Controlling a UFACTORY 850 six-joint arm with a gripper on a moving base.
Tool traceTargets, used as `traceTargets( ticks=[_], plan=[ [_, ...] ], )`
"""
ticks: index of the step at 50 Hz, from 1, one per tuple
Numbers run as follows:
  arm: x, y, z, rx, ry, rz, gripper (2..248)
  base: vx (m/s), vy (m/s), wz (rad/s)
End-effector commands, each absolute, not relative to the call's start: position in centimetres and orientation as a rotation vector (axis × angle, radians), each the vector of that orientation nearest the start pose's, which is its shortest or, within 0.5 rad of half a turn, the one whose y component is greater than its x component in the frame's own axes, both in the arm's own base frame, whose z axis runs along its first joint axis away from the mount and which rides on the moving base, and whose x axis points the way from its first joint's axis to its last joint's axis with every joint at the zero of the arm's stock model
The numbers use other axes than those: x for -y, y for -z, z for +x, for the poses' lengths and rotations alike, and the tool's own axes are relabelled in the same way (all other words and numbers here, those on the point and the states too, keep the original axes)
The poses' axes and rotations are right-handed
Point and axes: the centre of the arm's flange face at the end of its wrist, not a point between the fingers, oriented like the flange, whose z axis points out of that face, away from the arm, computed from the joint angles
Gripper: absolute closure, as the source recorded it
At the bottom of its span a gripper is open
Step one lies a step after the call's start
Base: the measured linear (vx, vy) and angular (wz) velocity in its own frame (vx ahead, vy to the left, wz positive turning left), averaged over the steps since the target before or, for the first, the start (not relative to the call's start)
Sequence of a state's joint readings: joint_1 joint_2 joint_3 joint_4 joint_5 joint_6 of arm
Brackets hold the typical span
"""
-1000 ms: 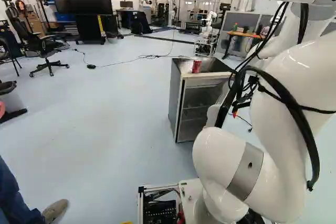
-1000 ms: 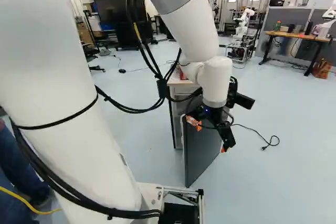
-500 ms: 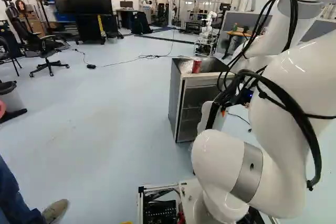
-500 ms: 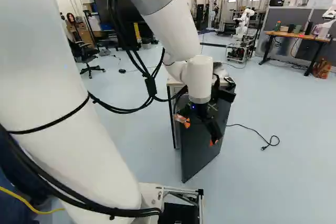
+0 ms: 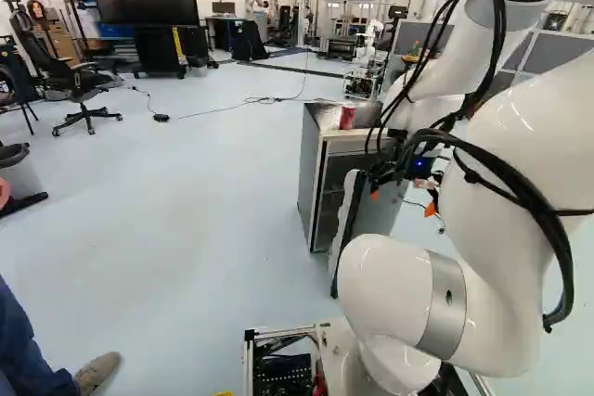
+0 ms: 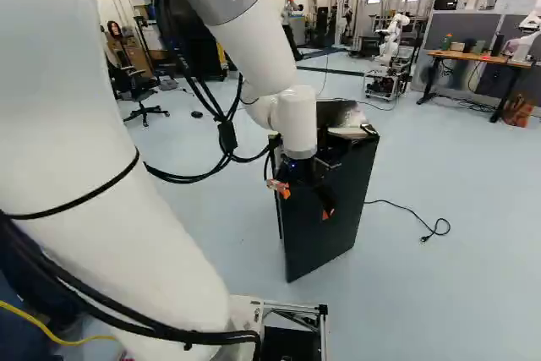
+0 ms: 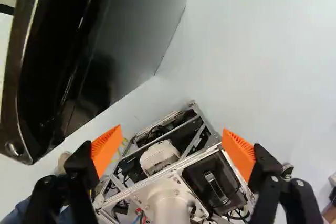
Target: Grab a drink from the fridge
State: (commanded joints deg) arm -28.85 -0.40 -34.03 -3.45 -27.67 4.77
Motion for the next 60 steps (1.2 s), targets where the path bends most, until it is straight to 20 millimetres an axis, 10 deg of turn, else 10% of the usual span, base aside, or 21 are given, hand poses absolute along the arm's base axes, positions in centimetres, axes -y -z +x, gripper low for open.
traceTargets(
  ticks=[60],
  plan=[
    [16.3, -36.5, 44.8, -0.507, 0.349, -3.16, 3, 0.0, 0.0, 0.0]
  ],
)
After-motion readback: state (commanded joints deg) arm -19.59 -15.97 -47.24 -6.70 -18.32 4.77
